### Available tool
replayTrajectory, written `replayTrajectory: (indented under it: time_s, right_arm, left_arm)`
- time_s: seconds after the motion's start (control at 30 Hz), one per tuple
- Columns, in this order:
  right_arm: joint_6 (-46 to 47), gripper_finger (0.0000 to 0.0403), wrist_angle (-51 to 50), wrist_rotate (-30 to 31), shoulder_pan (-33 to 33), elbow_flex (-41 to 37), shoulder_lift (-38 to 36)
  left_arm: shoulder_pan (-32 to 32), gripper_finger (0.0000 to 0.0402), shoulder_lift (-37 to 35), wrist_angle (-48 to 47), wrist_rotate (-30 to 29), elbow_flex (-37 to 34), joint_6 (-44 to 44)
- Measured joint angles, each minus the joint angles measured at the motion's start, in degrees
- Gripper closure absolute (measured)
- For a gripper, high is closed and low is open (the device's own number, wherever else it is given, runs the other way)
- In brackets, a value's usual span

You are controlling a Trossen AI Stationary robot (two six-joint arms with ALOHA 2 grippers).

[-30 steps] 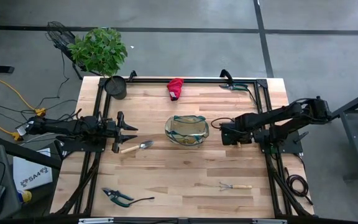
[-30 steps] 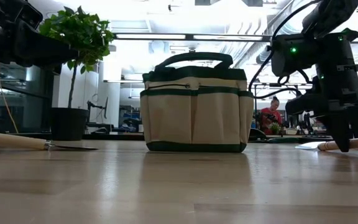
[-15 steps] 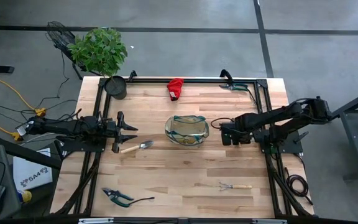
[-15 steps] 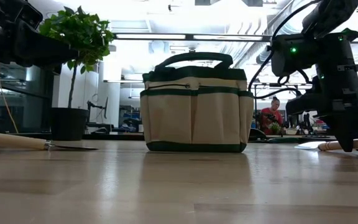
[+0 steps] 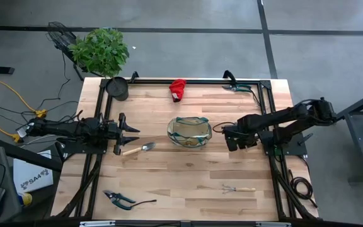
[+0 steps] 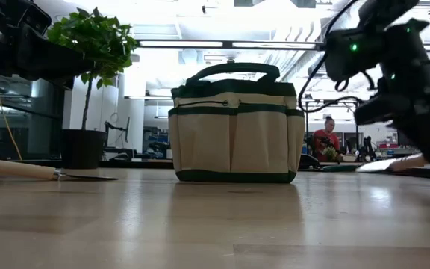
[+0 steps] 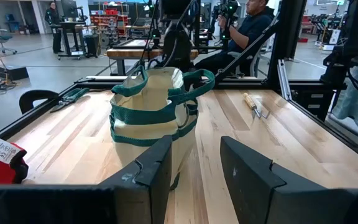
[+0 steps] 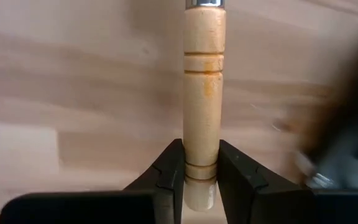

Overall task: Pick & Place Garden tools in Gardening bag
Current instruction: Put the right trowel into the gardening bag

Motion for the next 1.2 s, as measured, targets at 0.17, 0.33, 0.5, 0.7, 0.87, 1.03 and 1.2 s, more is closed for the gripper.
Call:
replayTrajectory:
  time_s: [0.17,0.33,0.5,0.7,0.87,1.03,1.2]
  right_arm:
    - [-0.3,0.0341,-12.0,0.5,3.4,6.6,0.0]
    - [-0.3,0.0341,-23.9,0.5,7.6,14.6,0.0]
    - [-0.3,0.0341,-26.7,0.1,12.2,22.4,-0.1]
    - [1.5,0.0342,-26.7,1.1,17.0,30.2,0.1]
    - [2.6,0.0342,-26.8,5.3,19.8,34.9,0.1]
    - [2.7,0.0342,-26.3,12.8,21.3,38.1,0.1]
    - [-2.8,0.0342,-24.8,19.8,22.8,38.6,0.1]
  left_arm:
    - [0.0,0.0268,0.0,0.0,0.0,0.0,0.0]
    - [0.0,0.0268,0.0,0.0,0.0,0.0,0.0]
    - [0.0,0.0268,0.0,0.0,0.0,0.0,0.0]
    - [0.0,0.0268,0.0,0.0,0.0,0.0,0.0]
    - [0.0,0.0268,0.0,0.0,0.0,0.0,0.0]
    - [0.0,0.0268,0.0,0.0,0.0,0.0,0.0]
    - [0.0,0.0268,0.0,0.0,-0.3,0.0,0.1]
